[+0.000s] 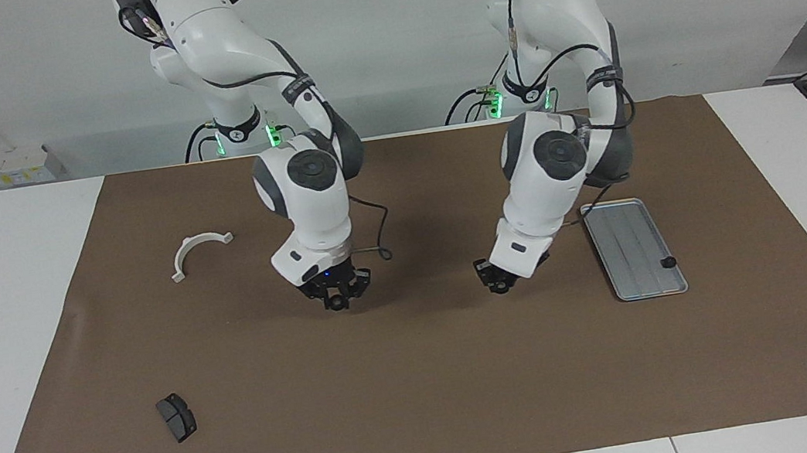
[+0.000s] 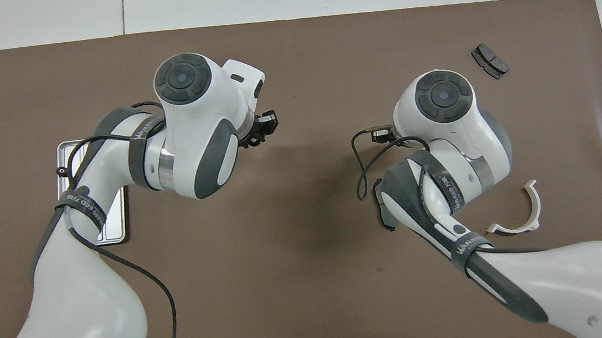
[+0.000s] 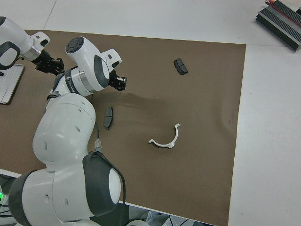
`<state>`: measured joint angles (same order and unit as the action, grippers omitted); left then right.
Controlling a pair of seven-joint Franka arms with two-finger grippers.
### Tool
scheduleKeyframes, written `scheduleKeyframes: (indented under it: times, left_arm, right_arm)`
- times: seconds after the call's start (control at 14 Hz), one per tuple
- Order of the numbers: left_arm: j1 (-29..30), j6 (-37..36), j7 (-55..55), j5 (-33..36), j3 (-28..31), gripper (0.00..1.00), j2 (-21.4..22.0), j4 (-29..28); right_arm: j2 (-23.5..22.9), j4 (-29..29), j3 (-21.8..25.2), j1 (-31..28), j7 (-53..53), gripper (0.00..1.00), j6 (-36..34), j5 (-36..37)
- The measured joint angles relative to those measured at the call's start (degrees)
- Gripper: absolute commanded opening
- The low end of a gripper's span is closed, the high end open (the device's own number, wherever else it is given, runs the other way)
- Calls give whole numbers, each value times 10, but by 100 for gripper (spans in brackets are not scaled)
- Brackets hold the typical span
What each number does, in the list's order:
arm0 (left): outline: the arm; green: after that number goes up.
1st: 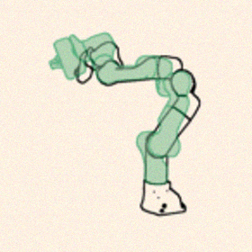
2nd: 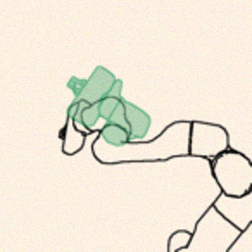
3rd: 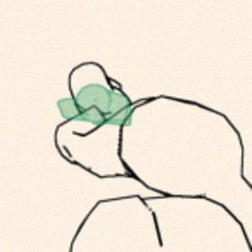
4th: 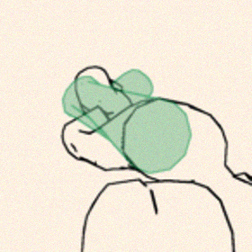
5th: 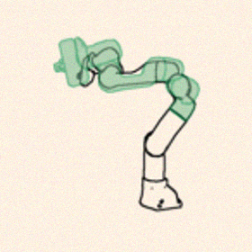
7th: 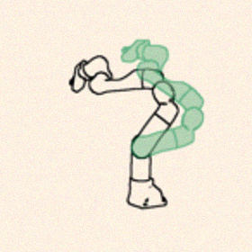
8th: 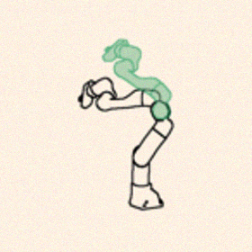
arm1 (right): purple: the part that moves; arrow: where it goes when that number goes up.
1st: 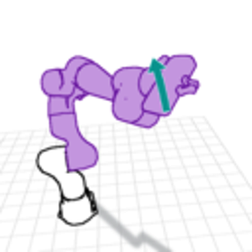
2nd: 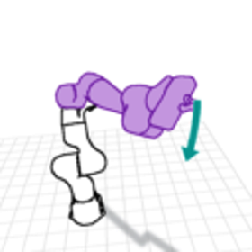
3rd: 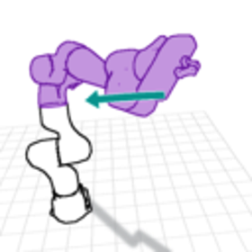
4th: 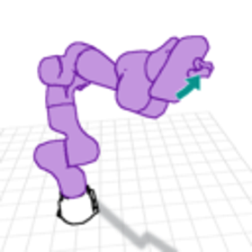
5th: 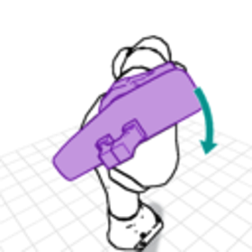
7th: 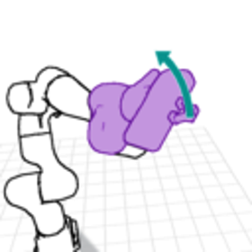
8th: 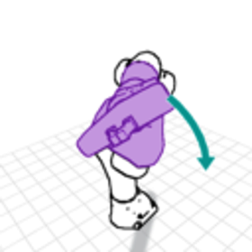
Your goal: Place bearing gear from tray to pile
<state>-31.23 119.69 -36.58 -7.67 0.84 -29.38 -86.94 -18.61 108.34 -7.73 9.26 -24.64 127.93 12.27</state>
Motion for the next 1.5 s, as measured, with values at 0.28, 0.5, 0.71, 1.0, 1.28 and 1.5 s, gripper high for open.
scheduleKeyframes:
  times: [0.28, 0.5, 0.71, 1.0, 1.28, 1.5]
  left_arm:
    - [-35, 4, -18, 0, 1, 100, -12, -5]
    - [-35, 5, -21, 0, 12, 100, -12, -2]
    - [-21, -4, -12, 3, 55, 100, 4, 2]
    - [43, -29, 103, 8, 87, 100, 22, 2]
    - [123, -82, 284, 10, 90, 100, 25, 2]
    - [184, -99, 447, 10, 91, 100, 25, 1]
  right_arm:
    - [28, 48, 1, -85, 166, 0, 2, -46]
    - [31, 61, 1, -151, 281, 0, 5, -68]
    - [31, 67, 1, -200, 347, 0, 21, -69]
    - [27, 77, 1, -237, 378, 56, 33, -73]
    - [22, 79, -1, -239, 381, 100, 35, -78]
    - [28, 74, -7, -217, 350, 100, 35, -87]
